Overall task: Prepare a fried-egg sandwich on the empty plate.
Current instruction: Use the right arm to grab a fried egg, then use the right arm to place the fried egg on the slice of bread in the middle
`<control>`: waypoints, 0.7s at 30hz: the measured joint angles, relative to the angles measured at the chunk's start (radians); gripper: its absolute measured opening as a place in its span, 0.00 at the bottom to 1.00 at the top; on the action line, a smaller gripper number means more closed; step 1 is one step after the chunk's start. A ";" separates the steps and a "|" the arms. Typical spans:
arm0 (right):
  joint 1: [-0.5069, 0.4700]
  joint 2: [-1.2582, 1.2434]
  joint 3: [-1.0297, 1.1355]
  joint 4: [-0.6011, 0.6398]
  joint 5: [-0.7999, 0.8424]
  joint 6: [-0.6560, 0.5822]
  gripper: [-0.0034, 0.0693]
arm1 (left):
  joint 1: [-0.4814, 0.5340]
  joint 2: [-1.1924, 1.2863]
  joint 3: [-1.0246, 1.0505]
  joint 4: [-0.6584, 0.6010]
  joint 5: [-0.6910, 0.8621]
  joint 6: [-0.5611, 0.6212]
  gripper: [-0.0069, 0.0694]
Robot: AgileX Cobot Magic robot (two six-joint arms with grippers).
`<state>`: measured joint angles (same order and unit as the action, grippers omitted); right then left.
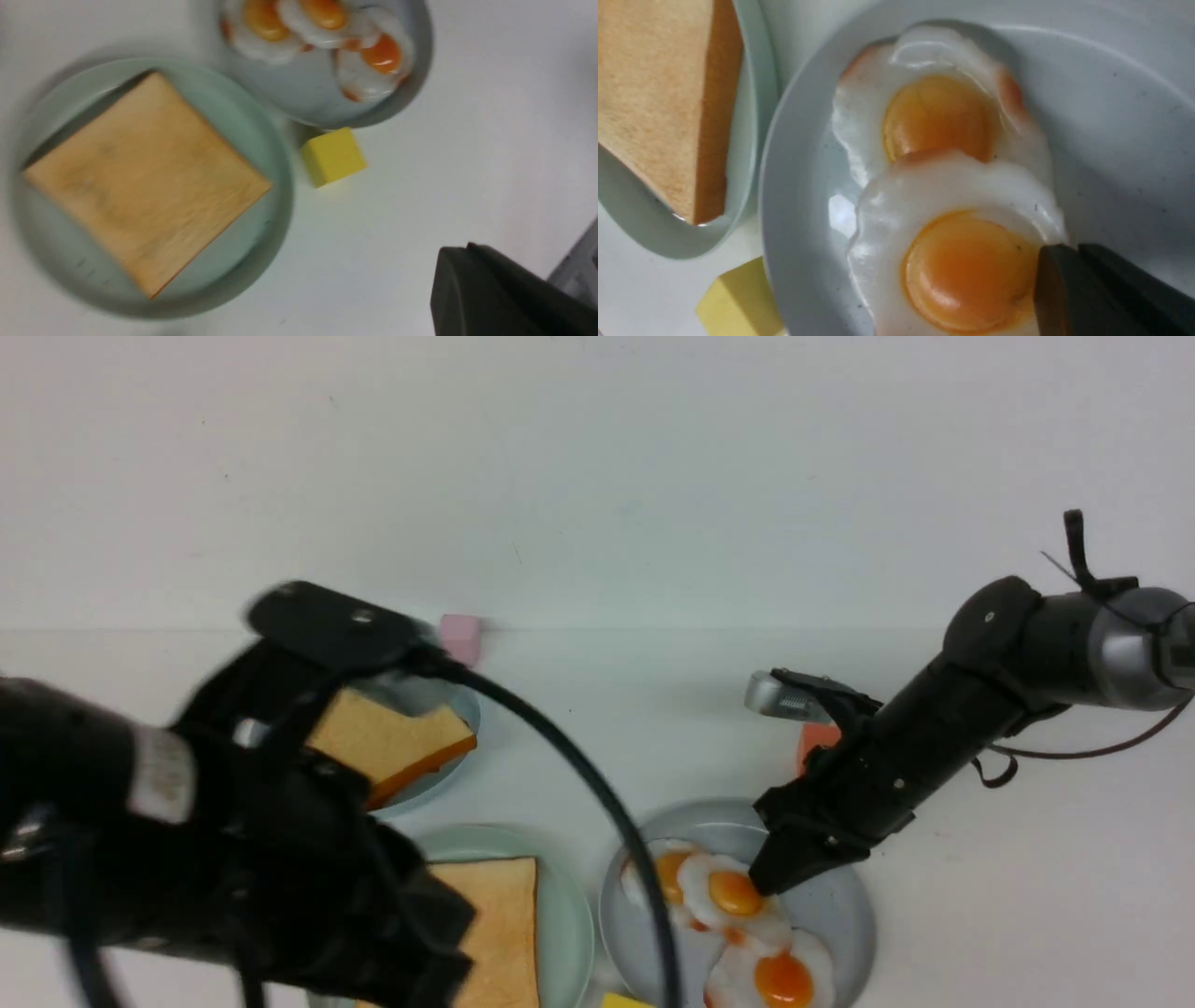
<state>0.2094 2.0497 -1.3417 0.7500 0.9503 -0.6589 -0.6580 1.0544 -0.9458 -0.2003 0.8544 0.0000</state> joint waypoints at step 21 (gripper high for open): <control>0.441 0.009 -0.203 -0.020 -0.225 0.104 0.08 | 0.000 -0.317 0.000 0.188 0.253 -0.295 0.10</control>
<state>0.6500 2.0588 -1.5446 0.7297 0.7252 -0.5550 -0.6580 0.7371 -0.9458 -0.0120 1.1077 -0.2951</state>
